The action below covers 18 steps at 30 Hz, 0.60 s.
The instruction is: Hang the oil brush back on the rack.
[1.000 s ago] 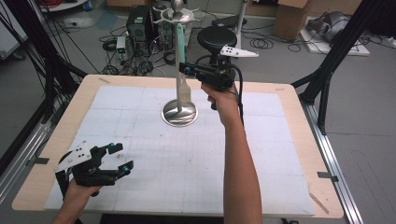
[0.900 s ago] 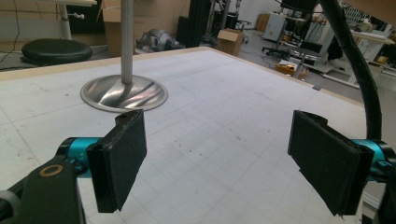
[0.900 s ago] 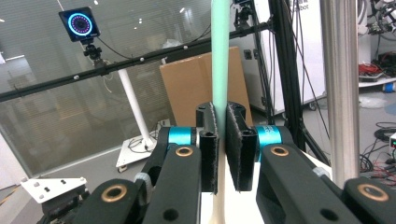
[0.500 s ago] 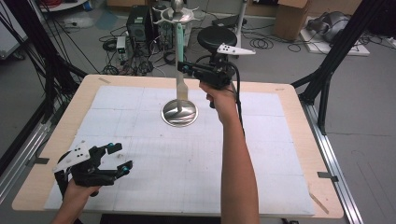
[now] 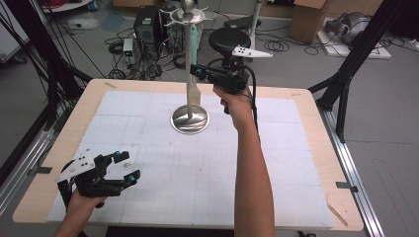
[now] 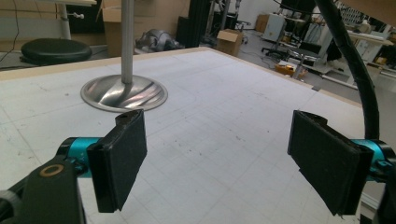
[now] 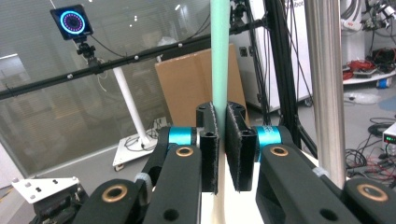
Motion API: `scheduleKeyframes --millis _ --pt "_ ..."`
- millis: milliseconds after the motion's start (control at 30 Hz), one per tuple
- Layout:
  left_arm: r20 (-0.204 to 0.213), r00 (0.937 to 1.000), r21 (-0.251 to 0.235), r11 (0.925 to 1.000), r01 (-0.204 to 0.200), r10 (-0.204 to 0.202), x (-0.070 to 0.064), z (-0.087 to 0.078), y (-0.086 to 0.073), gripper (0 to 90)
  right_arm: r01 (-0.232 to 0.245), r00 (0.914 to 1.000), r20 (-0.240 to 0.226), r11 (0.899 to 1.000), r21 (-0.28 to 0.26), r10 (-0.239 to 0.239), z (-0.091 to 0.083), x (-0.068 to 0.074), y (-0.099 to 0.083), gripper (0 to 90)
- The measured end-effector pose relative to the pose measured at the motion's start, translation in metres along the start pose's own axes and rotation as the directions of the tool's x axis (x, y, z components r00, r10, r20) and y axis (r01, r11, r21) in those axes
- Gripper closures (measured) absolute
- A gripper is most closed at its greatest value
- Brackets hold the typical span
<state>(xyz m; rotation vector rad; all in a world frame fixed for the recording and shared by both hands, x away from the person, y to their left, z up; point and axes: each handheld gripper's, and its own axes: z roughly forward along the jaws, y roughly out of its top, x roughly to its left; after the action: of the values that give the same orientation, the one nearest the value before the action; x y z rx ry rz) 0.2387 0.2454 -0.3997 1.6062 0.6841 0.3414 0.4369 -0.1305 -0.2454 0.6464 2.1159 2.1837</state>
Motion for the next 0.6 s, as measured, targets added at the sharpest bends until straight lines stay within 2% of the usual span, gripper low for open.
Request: scheduleKeyframes --millis 300,600 --pt "0.0 1.0 0.002 1.0 0.001 -0.001 -0.0001 0.0 -0.0001 20.1 0.009 0.9997 -0.023 1.0 0.011 -0.009 0.0069 0.0037 -0.0002 84.6" --pt "0.002 1.0 0.002 1.0 -0.001 0.001 -0.0002 -0.0001 -0.0001 20.1 0.005 0.9999 -0.012 1.0 0.01 -0.005 0.0055 0.0021 0.0012 84.6"
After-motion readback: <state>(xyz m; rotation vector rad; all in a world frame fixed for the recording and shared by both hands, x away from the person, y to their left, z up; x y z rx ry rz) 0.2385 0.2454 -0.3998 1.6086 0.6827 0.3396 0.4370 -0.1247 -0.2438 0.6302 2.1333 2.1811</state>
